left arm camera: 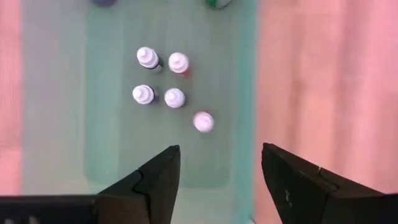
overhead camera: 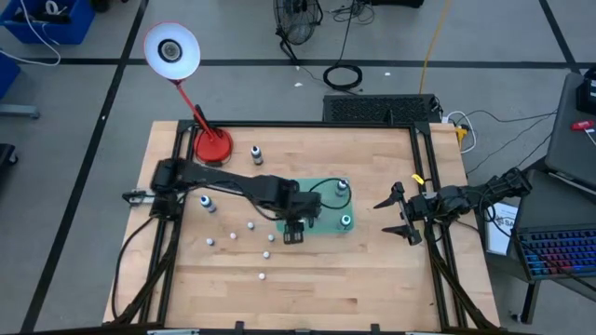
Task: Pick & Place food coloring
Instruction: Put the small purple food coloring bottle into the blue bin
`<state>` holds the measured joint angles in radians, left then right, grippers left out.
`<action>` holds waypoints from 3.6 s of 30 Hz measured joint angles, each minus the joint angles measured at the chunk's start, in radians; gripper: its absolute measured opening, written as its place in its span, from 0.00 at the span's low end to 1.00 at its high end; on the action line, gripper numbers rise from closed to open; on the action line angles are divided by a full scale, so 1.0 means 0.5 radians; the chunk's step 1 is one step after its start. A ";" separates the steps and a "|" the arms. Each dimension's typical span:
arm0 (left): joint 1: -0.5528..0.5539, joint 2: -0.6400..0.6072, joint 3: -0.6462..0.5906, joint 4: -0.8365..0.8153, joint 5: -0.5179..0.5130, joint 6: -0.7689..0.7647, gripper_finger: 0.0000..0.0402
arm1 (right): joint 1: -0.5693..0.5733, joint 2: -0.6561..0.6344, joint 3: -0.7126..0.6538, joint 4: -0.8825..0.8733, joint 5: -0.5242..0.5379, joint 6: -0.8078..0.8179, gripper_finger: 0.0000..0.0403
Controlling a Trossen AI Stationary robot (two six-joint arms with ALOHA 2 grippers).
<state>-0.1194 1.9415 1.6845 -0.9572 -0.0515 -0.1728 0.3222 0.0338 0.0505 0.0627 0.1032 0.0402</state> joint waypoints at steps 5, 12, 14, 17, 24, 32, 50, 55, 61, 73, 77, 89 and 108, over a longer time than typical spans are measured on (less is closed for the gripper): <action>-0.180 -0.242 -0.021 -0.145 -0.048 -0.077 0.57 | 0.000 0.003 0.000 0.001 0.000 0.000 0.78; -0.442 -0.634 -0.488 -0.144 -0.458 -0.435 0.57 | 0.000 0.008 0.000 -0.001 0.000 0.000 0.78; -0.464 -0.743 -0.710 -0.103 -0.547 -0.609 0.57 | 0.000 0.008 0.000 -0.001 -0.001 0.000 0.78; -0.470 -0.888 -1.011 -0.055 -0.542 -0.919 0.57 | 0.001 0.008 0.000 -0.001 0.000 0.000 0.78; -0.526 -1.022 -1.347 -0.275 -0.072 -1.513 0.57 | 0.000 0.008 0.000 -0.001 -0.001 0.000 0.78; -0.720 -1.032 -1.546 -0.481 0.010 -1.989 0.57 | 0.001 0.008 0.000 0.000 0.000 0.000 0.78; -0.917 -1.032 -1.838 -0.134 0.103 -2.179 0.57 | 0.000 0.008 0.000 -0.001 0.000 0.000 0.78; -0.916 -1.032 -1.875 -0.123 0.101 -2.172 0.57 | 0.000 0.008 0.000 -0.001 0.000 0.000 0.78; -0.916 -1.032 -1.918 -0.085 0.110 -2.171 0.57 | 0.000 0.008 0.000 0.000 -0.001 0.000 0.78; -0.916 -1.032 -1.947 -0.017 0.103 -2.126 0.56 | 0.000 0.008 0.000 -0.001 0.000 0.000 0.78; -0.916 -1.032 -1.947 -0.017 0.117 -2.125 0.49 | 0.000 0.008 0.000 -0.001 0.000 0.000 0.78; -0.877 -1.030 -1.901 0.016 0.153 -1.886 0.16 | 0.000 0.008 0.001 0.000 0.000 0.000 0.78; -0.202 -0.816 -0.222 -0.120 -0.454 0.015 0.16 | 0.000 0.007 0.000 0.000 0.000 0.000 0.78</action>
<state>-0.2207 1.5337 1.5734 -1.0172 -0.2787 -0.1654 0.3223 0.0376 0.0507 0.0625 0.1032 0.0402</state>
